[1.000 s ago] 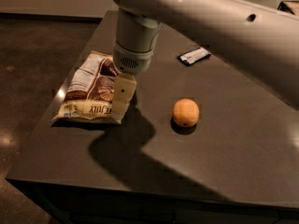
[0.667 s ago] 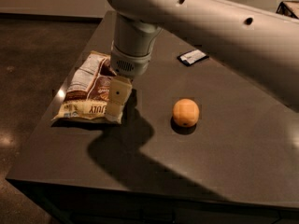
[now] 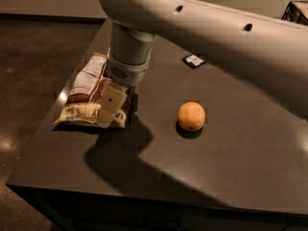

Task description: Move brown chip bag near rxbar blueberry

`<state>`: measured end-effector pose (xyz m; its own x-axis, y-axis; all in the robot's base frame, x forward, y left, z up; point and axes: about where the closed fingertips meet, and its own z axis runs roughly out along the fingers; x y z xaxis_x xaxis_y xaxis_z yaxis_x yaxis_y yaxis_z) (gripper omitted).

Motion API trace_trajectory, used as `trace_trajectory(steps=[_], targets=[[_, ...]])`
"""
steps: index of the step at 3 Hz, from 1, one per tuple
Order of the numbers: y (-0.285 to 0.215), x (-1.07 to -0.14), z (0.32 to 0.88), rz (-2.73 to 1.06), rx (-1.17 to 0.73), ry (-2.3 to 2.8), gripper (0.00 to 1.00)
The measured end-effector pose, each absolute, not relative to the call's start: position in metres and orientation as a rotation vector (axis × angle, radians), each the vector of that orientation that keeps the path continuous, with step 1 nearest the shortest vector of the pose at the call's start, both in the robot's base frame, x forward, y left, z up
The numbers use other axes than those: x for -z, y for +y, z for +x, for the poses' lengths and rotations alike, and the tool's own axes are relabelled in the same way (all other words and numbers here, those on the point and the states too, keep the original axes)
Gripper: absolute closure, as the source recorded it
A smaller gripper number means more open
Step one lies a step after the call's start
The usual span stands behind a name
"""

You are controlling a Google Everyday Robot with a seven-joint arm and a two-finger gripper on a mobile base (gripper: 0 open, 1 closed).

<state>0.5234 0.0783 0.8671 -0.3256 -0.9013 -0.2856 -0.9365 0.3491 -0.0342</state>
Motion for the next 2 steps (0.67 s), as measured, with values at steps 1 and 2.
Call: trace_trajectory(steps=[1,2], targets=[[0.0890,-0.8563,0.5181,-1.635,-0.173,2.382,0.00],[0.0953,-0.8487,0.5184,-1.623,-0.147,2.403,0.00]])
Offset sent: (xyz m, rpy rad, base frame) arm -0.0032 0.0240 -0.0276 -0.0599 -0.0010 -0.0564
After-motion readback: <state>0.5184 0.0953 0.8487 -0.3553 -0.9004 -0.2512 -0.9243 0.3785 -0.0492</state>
